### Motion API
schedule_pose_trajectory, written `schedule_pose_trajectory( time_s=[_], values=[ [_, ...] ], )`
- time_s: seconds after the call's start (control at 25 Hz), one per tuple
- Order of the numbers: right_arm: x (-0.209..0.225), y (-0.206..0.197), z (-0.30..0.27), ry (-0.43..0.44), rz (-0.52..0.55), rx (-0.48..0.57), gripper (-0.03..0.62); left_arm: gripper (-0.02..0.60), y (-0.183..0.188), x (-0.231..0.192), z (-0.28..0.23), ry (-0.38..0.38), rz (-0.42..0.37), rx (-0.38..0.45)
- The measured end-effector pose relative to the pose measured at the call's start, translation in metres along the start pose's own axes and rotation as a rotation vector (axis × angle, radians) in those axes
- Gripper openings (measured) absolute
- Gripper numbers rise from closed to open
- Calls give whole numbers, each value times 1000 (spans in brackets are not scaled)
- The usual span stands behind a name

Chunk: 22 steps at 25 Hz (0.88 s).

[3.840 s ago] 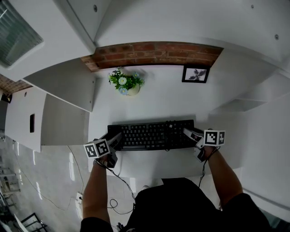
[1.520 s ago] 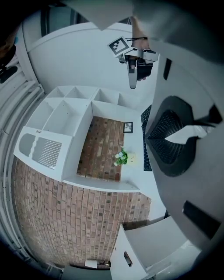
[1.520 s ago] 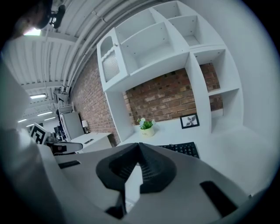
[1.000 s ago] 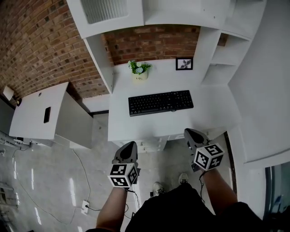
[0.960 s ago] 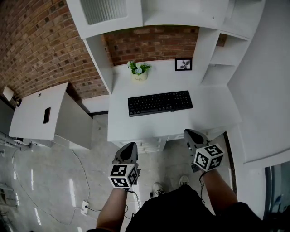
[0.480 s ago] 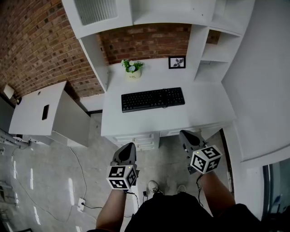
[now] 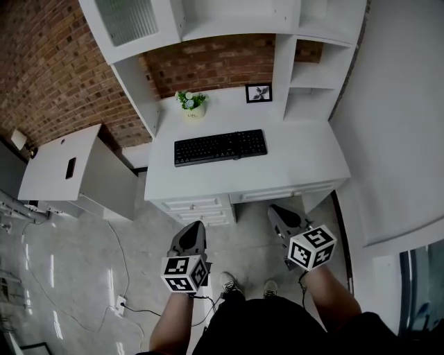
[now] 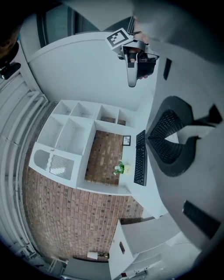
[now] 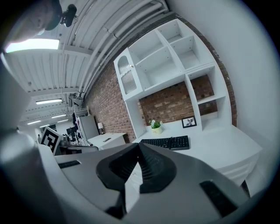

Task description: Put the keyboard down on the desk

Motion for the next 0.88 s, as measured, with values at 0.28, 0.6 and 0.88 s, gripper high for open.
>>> schedule_pose_trajectory(
  time_s=[0.28, 0.6, 0.88],
  values=[
    [13, -12, 29, 52, 10, 12, 17, 18, -16, 38, 17, 49, 8, 24],
    [11, -16, 60, 89, 45, 16, 17, 18, -35, 65, 41, 87, 15, 54],
    [8, -18, 75, 96, 57, 10, 17, 18, -41, 80, 53, 84, 33, 52]
  ],
)
Point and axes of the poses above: the fingertips, and each gripper's own axes: z backward along the fingers, x to its right, y out of its top, the point moved 7 cm from there along z, backward along the fingers, and after that the axes turned 10 degrees about -x, right-handed, at the moved point
